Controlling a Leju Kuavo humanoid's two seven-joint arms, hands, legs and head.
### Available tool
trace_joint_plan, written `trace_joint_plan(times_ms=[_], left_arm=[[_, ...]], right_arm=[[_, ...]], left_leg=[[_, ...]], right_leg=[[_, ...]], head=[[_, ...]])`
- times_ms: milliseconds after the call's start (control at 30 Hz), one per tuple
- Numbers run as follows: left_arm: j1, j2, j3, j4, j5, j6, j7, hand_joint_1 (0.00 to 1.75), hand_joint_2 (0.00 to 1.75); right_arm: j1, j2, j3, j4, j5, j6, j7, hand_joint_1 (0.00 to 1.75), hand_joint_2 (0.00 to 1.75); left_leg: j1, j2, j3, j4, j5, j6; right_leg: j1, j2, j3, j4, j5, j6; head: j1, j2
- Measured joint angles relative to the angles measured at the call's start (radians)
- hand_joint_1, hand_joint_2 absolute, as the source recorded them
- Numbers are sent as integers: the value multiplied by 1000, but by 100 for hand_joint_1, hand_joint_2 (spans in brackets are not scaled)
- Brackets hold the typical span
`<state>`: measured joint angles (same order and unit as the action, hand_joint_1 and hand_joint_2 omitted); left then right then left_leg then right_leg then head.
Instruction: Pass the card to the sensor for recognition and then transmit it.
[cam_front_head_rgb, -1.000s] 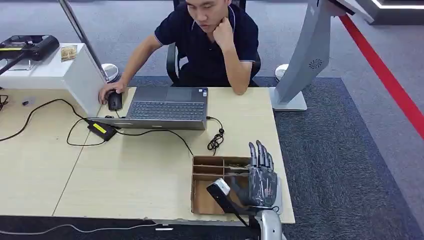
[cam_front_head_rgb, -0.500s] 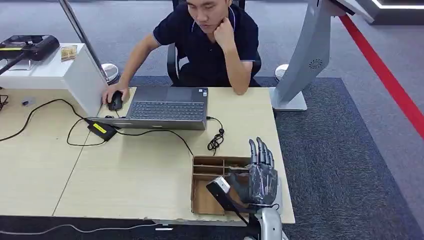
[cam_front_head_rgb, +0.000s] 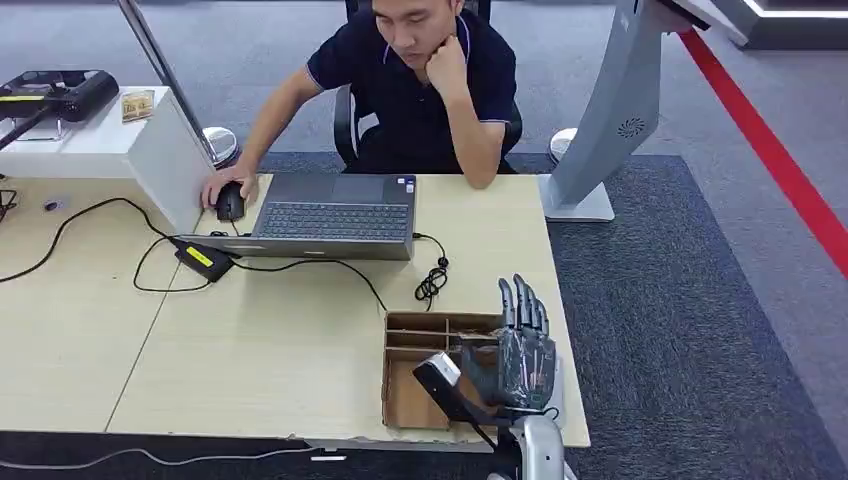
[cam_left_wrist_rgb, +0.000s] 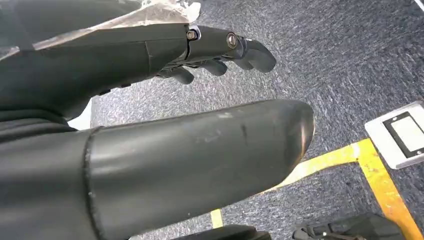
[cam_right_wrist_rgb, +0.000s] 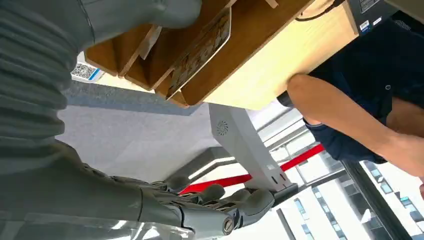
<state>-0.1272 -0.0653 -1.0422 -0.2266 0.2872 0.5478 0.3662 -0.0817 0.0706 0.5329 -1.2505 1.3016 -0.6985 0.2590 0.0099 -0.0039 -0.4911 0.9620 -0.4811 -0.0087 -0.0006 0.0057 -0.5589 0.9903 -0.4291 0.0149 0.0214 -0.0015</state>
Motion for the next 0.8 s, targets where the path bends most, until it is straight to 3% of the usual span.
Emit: trace_joint_plan(times_ms=[800], left_arm=[[0, 0, 0, 0, 0, 0, 0, 0, 0]], right_arm=[[-1, 0, 0, 0, 1, 0, 2, 5, 175]], left_leg=[[0, 0, 0, 0, 0, 0]], right_leg=[[0, 0, 0, 0, 0, 0]], head=[[0, 0]])
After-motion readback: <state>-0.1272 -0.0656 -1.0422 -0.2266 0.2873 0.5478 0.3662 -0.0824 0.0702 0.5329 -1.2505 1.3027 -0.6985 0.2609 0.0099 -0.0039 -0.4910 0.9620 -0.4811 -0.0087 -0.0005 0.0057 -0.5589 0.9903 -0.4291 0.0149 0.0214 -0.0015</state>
